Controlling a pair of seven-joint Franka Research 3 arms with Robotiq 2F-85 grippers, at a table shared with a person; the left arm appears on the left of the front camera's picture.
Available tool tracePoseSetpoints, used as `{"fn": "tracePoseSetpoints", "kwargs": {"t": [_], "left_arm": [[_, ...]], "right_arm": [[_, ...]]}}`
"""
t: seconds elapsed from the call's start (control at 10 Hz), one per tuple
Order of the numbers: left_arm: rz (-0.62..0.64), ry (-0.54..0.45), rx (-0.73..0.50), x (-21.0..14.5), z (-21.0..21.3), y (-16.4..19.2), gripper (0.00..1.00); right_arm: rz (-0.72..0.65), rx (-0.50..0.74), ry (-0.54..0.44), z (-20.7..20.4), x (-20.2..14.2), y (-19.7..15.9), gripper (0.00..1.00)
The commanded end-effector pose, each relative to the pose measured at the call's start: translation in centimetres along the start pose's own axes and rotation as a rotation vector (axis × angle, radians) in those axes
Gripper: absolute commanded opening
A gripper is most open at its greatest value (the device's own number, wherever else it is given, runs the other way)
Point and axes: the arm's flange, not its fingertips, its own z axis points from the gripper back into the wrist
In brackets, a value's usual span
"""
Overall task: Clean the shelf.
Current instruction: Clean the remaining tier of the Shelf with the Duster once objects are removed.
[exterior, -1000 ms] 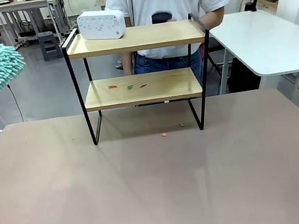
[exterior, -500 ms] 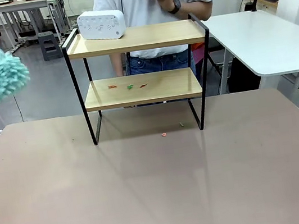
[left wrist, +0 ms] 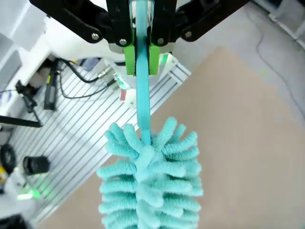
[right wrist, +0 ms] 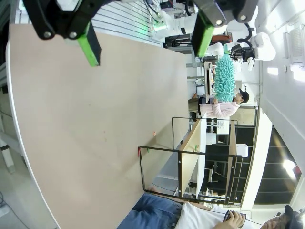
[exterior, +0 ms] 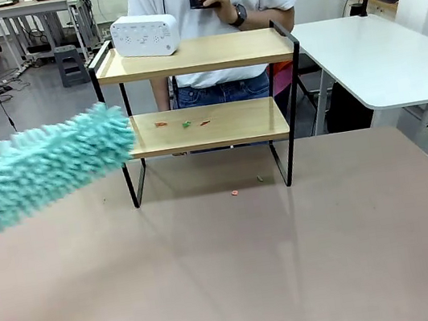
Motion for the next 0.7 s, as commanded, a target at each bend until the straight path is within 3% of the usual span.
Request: {"fn": "tracePoseSetpoints", "kwargs": {"t": [0.0, 0.2, 0.3, 0.4, 0.6], "left_arm": [[0.030, 0.054, -0.024, 5.6, -1.8, -0.6, 0.12], [0.208, -0.035, -0.053, 9.5, -4.2, -1.6, 0.12], [0.421, -0.150, 0.031, 10.9, -5.8, -1.1, 0.12], [0.096, 0.029, -0.035, 8.3, -4.6, -1.4, 0.12], [0.096, 0.029, -0.035, 8.3, -4.6, -1.4, 0.12]], "right_arm": [[0.026, 0.021, -0.014, 0.0, 0.1, 0.1, 1.00], [0.026, 0.021, -0.014, 0.0, 0.1, 0.1, 1.00], [0.026, 0.021, -0.014, 0.0, 0.1, 0.1, 1.00], [0.026, 0.021, -0.014, 0.0, 0.1, 0.1, 1.00], [0.026, 0.021, -0.014, 0.0, 0.1, 0.1, 1.00]]}}
